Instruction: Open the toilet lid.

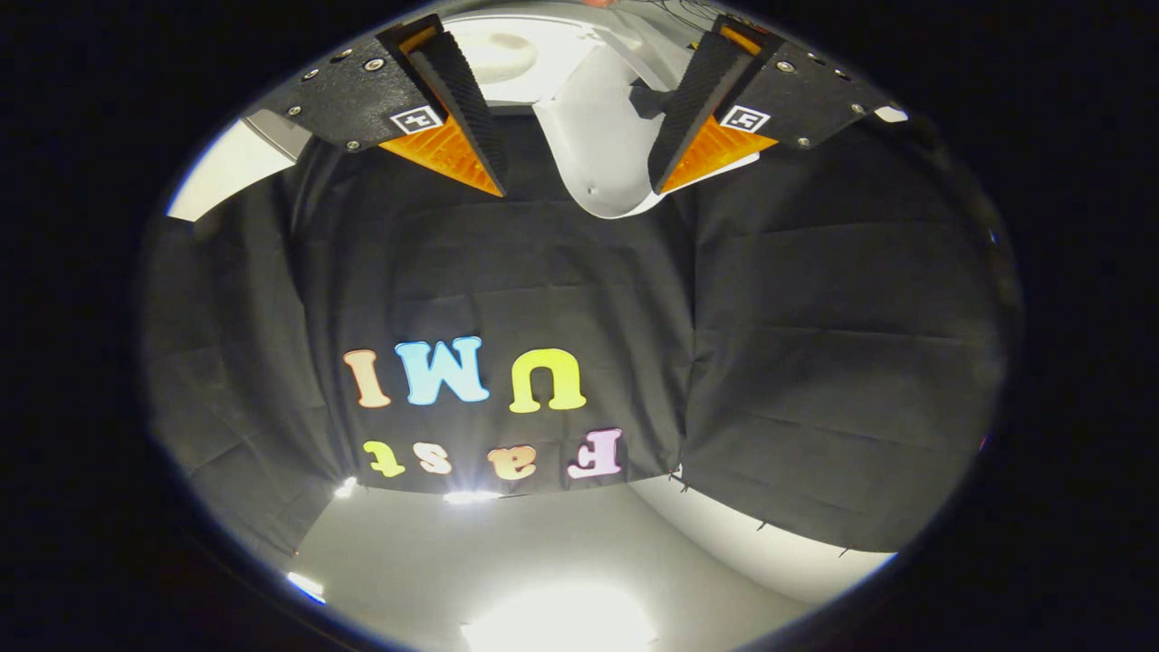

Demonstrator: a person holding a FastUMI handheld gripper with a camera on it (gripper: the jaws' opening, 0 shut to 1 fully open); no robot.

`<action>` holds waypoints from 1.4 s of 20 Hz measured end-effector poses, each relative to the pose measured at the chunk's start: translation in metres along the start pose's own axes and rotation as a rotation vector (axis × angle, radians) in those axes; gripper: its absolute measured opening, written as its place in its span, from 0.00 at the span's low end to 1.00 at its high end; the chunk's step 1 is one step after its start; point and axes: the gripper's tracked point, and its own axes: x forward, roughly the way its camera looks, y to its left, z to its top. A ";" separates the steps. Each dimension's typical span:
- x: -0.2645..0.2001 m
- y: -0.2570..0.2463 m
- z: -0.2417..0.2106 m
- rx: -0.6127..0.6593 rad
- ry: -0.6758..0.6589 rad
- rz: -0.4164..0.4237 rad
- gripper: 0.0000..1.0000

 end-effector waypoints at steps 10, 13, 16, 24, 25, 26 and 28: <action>-0.069 -0.118 0.022 0.057 -0.047 -0.126 0.95; -0.076 -0.133 0.013 0.041 -0.015 -0.121 0.95; -0.087 -0.157 0.015 0.018 0.007 -0.152 0.95; -0.106 -0.174 0.027 0.049 0.000 -0.167 0.96; -0.106 -0.177 0.026 0.044 0.002 -0.179 0.96; -0.107 -0.177 0.024 0.043 0.006 -0.187 0.96; -0.108 -0.171 0.022 0.051 0.008 -0.181 0.96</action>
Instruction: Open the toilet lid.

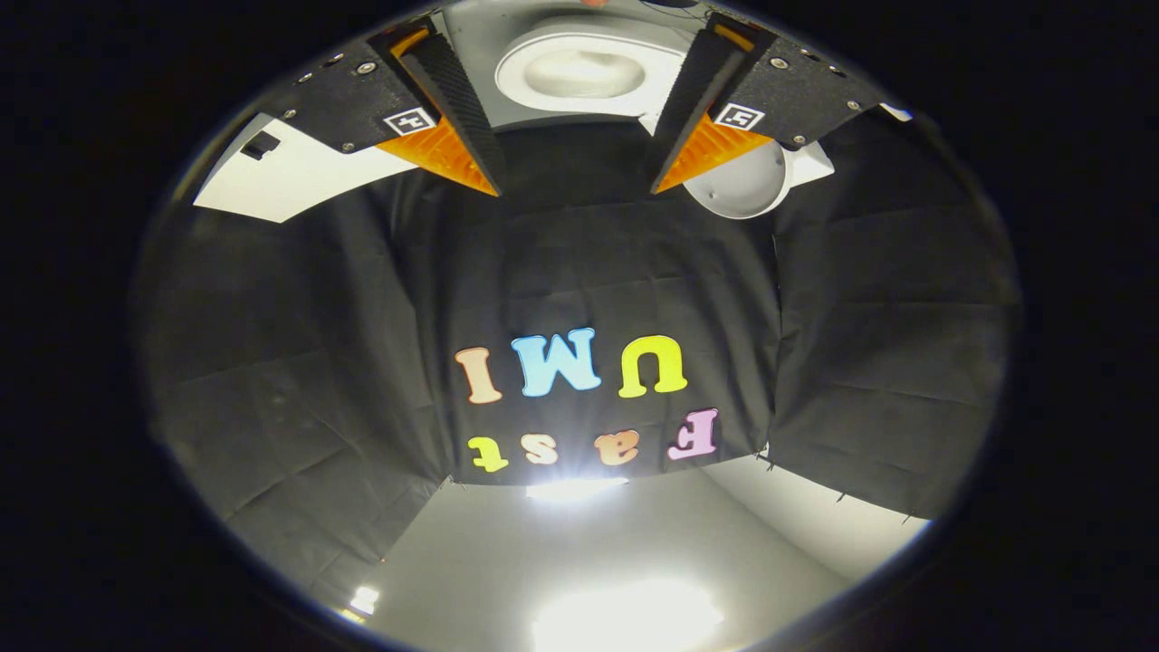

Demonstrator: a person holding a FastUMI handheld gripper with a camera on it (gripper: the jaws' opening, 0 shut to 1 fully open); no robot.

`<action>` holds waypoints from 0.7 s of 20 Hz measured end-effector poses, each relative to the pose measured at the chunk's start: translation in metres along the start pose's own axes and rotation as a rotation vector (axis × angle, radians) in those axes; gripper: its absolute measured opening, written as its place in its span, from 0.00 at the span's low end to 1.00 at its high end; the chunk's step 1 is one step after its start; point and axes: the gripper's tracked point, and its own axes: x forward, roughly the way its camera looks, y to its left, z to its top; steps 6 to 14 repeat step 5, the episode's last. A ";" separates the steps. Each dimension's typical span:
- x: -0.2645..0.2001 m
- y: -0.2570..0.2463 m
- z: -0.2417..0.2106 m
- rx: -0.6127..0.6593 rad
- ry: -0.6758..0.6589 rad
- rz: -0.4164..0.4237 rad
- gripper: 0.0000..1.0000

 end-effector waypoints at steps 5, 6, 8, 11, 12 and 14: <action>0.002 0.008 -0.007 -0.049 -0.010 0.019 0.96; 0.002 0.008 -0.007 -0.049 -0.010 0.019 0.96; 0.002 0.008 -0.007 -0.049 -0.010 0.019 0.96; 0.002 0.008 -0.007 -0.049 -0.010 0.019 0.96; 0.002 0.008 -0.007 -0.049 -0.010 0.019 0.96; 0.002 0.008 -0.007 -0.049 -0.010 0.019 0.96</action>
